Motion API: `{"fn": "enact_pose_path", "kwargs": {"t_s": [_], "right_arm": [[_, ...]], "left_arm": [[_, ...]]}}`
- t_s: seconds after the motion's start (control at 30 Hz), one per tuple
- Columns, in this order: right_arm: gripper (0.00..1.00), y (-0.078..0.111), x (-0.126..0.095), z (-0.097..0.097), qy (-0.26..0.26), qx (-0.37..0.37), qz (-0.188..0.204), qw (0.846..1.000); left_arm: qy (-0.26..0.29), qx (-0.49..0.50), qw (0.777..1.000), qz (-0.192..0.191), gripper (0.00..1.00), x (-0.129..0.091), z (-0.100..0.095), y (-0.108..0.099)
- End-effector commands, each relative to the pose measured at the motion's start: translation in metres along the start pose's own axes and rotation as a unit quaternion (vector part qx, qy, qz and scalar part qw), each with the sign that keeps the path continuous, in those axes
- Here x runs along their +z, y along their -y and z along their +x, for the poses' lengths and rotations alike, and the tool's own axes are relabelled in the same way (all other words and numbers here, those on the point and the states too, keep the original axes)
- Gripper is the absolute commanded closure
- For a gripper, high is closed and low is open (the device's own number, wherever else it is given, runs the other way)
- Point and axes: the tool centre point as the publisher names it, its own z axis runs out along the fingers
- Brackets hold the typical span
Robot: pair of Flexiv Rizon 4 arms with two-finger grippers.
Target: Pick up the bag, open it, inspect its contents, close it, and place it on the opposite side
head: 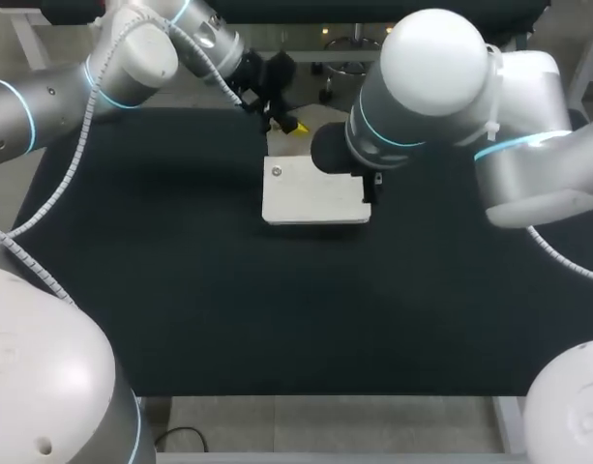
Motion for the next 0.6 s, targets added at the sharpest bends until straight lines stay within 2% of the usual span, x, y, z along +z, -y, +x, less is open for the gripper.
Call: {"fn": "enact_pose_path", "kwargs": {"t_s": [0.03, 0.23, 0.6], "right_arm": [[1.0, -0.006, -0.002, -0.003, 0.012, -0.004, 0.007, 1.0], [1.0, -0.01, 0.0, -0.008, 0.026, -0.008, 0.002, 1.0], [1.0, -0.017, 0.021, -0.021, 0.044, -0.007, -0.014, 0.999]], "left_arm": [[0.008, -0.004, 1.0, -0.016, 1.0, -0.023, 0.012, 0.012], [-0.003, -0.017, 1.0, -0.023, 1.0, -0.034, 0.02, 0.021], [-0.033, -0.028, 0.999, -0.018, 1.0, -0.033, 0.033, 0.022]]}}
